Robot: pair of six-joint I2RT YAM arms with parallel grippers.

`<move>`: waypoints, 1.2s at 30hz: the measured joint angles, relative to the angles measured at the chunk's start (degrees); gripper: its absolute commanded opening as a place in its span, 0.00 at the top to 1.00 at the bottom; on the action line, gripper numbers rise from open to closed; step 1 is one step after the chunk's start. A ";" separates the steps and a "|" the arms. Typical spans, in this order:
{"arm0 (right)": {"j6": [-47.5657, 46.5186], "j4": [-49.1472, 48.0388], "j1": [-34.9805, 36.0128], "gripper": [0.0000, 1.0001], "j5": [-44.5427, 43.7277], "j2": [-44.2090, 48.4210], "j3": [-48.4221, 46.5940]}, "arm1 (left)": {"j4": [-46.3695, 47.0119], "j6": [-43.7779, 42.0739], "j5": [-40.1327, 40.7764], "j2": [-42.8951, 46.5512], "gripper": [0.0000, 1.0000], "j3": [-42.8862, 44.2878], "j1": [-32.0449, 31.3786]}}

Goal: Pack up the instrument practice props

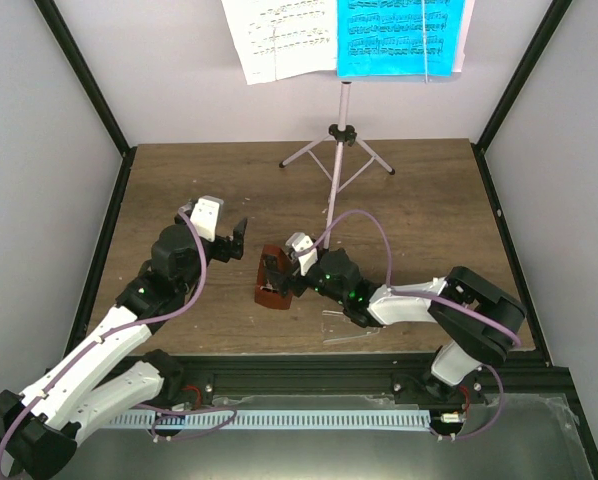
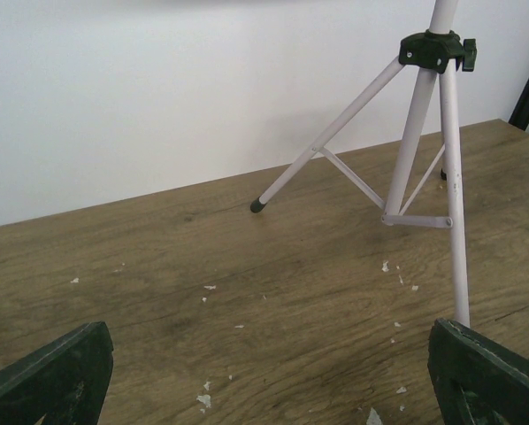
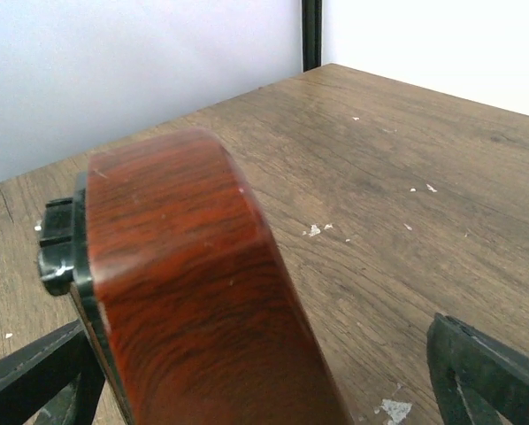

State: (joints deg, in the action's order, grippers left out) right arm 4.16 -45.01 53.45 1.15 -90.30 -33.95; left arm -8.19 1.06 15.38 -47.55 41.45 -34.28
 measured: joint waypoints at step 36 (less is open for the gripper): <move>5.60 4.35 -0.07 0.08 -2.89 0.76 0.02 | 0.00 -0.04 -0.02 0.00 0.02 0.00 0.00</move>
State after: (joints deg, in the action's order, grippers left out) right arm 9.76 -40.66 53.39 -1.74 -89.54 -33.93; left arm -8.19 1.02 15.35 -47.55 41.45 -34.28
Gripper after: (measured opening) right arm 0.921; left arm 0.982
